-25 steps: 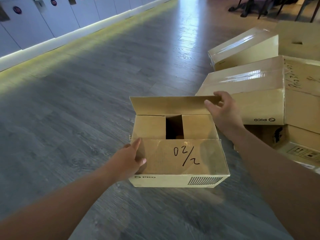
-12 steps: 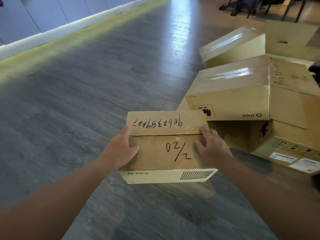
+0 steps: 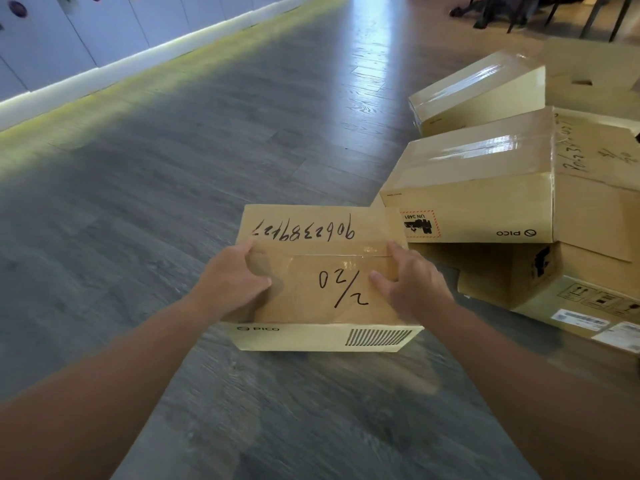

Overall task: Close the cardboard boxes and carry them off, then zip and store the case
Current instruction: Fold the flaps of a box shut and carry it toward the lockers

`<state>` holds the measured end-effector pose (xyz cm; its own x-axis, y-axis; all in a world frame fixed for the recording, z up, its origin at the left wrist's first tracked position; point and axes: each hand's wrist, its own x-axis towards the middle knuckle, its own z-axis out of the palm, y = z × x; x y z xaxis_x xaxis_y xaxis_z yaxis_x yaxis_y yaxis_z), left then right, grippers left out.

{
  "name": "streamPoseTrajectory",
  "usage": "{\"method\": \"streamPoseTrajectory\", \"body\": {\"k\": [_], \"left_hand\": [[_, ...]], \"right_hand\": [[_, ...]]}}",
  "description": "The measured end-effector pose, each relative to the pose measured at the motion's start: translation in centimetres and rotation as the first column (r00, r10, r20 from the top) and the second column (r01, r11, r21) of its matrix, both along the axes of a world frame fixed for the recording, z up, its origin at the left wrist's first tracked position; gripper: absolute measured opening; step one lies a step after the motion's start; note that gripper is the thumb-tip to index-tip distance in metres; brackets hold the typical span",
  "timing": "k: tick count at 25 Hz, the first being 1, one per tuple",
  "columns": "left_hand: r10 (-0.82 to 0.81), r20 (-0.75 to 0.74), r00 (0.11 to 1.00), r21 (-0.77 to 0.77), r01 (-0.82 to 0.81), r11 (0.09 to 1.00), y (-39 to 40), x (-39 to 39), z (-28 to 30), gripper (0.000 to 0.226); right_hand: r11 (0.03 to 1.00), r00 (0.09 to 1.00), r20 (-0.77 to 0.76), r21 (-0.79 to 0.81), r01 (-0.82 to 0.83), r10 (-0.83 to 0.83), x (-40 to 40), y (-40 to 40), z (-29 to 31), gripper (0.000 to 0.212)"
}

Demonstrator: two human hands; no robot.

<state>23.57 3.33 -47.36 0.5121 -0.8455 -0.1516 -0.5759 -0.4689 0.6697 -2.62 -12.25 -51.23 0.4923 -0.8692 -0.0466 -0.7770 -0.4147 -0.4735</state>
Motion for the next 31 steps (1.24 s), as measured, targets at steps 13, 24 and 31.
{"method": "streamPoseTrajectory", "body": {"k": [13,24,31], "left_hand": [[0.186,-0.003,0.983,-0.053,-0.186,0.981,0.0,0.0,39.8,0.049],[0.248,0.021,0.969,-0.074,-0.246,0.967,-4.9,7.5,67.6,0.053],[0.131,0.070,0.989,-0.125,-0.122,0.985,-13.9,19.7,73.2,0.053]], "right_hand": [[0.998,0.995,0.074,-0.015,-0.063,0.064,3.1,-1.3,41.9,0.053],[0.989,0.991,0.046,-0.087,-0.120,0.125,10.9,-7.7,71.0,0.035],[1.000,0.999,0.049,0.005,-0.009,0.009,22.2,-14.8,75.9,0.042]]}}
